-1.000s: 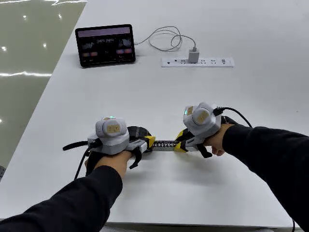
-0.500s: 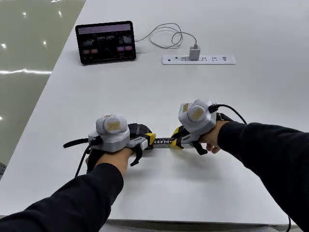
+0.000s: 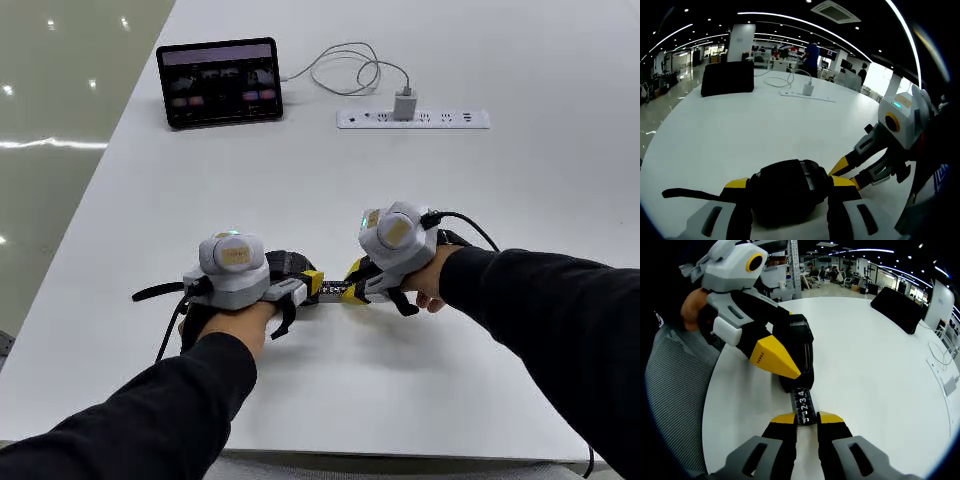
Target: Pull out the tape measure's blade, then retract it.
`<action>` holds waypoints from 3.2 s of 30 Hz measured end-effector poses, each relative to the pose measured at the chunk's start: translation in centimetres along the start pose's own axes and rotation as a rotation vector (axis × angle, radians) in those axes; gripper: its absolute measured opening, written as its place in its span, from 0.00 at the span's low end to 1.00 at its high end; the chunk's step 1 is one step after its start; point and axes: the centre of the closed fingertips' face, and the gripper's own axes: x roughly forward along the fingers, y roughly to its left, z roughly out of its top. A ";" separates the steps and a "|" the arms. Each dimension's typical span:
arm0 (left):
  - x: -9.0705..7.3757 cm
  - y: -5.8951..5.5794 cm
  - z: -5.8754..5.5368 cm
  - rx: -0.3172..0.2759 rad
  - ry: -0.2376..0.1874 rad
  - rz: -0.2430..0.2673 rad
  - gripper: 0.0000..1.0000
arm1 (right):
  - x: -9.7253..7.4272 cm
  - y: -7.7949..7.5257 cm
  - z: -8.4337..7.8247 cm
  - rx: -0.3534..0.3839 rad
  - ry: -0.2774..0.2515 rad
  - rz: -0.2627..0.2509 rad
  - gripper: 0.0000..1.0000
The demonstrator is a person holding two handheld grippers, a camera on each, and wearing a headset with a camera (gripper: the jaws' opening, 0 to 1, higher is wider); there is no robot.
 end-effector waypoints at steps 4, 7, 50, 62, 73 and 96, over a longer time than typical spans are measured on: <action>-0.1 0.0 0.0 -0.001 0.000 -0.002 0.56 | 0.2 0.1 0.2 0.003 -0.011 0.004 0.11; -0.1 -0.1 0.0 -0.002 0.000 -0.002 0.56 | 0.4 0.1 0.4 0.002 -0.014 0.005 0.11; -0.1 0.0 -0.1 -0.012 -0.001 -0.003 0.56 | 1.6 0.7 1.2 -0.021 -0.044 -0.004 0.11; -0.1 0.0 -0.1 -0.011 0.001 -0.007 0.56 | 1.9 0.8 1.8 -0.019 -0.043 -0.001 0.11; -0.1 0.0 -0.1 -0.011 0.000 -0.009 0.56 | 2.2 0.8 1.9 -0.008 -0.037 0.010 0.11; 0.0 -0.2 -0.1 0.001 0.010 -0.021 0.57 | 2.1 1.0 2.0 -0.018 -0.023 0.015 0.12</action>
